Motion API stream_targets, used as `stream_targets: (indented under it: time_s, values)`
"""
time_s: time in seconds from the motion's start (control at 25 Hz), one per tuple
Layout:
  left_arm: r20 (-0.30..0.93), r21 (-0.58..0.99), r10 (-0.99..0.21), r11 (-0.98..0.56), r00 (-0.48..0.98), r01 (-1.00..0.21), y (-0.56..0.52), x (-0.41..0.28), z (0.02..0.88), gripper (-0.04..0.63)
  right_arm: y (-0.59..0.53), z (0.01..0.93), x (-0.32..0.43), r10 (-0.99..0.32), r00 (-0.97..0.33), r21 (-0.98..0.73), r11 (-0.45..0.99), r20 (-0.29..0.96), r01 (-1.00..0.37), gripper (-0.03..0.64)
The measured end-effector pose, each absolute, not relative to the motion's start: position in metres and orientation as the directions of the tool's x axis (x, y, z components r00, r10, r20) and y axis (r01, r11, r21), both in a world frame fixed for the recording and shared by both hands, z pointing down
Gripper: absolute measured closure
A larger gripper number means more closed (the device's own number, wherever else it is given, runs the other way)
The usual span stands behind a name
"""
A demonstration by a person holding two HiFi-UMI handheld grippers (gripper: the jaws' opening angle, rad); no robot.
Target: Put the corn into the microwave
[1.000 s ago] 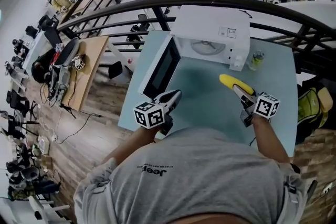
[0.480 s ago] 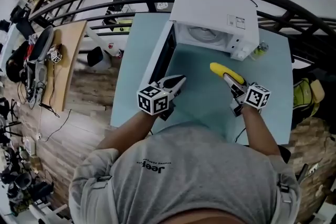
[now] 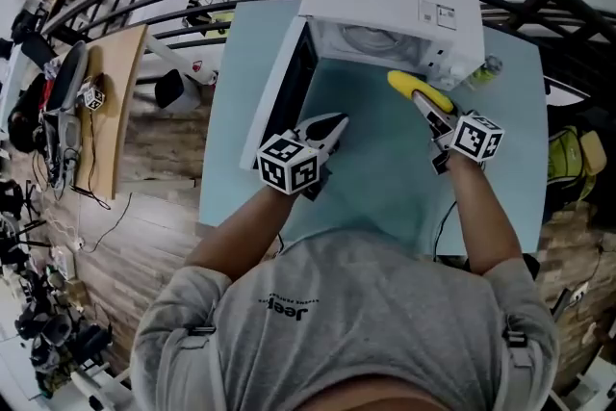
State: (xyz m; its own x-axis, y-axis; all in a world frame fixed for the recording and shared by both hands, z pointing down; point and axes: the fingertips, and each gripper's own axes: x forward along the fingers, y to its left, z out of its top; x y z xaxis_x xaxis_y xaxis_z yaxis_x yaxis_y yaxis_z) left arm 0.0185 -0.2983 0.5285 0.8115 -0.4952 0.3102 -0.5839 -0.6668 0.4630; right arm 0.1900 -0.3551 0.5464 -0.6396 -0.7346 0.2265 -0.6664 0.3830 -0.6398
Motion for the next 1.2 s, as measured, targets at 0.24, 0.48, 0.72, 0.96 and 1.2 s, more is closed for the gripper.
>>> stream_targets:
  time_s: [0.24, 0.48, 0.72, 0.96, 1.2]
  values:
    - [0.318, 0.45, -0.473, -0.687, 0.822, -0.57, -0.312, 0.04, 0.549, 0.575, -0.374, 0.558, 0.187, -0.749, -0.618, -0.6, 0.386, 0.239, -0.701, 0.368]
    - [0.339, 0.447, -0.459, -0.69, 0.821, -0.57, -0.319, 0.048, 0.566, 0.577, -0.396, 0.577, 0.164, -0.737, -0.62, -0.566, 0.4, 0.268, -0.721, 0.368]
    - [0.354, 0.452, -0.453, -0.683, 0.818, -0.574, -0.318, 0.042, 0.582, 0.577, -0.422, 0.592, 0.141, -0.733, -0.612, -0.532, 0.404, 0.299, -0.744, 0.368]
    - [0.36, 0.459, -0.448, -0.679, 0.818, -0.573, -0.318, 0.035, 0.592, 0.577, -0.449, 0.598, 0.128, -0.746, -0.587, -0.48, 0.408, 0.315, -0.777, 0.368]
    - [0.355, 0.465, -0.437, -0.685, 0.826, -0.562, -0.313, 0.035, 0.597, 0.577, -0.47, 0.604, 0.123, -0.768, -0.546, -0.411, 0.402, 0.335, -0.818, 0.368]
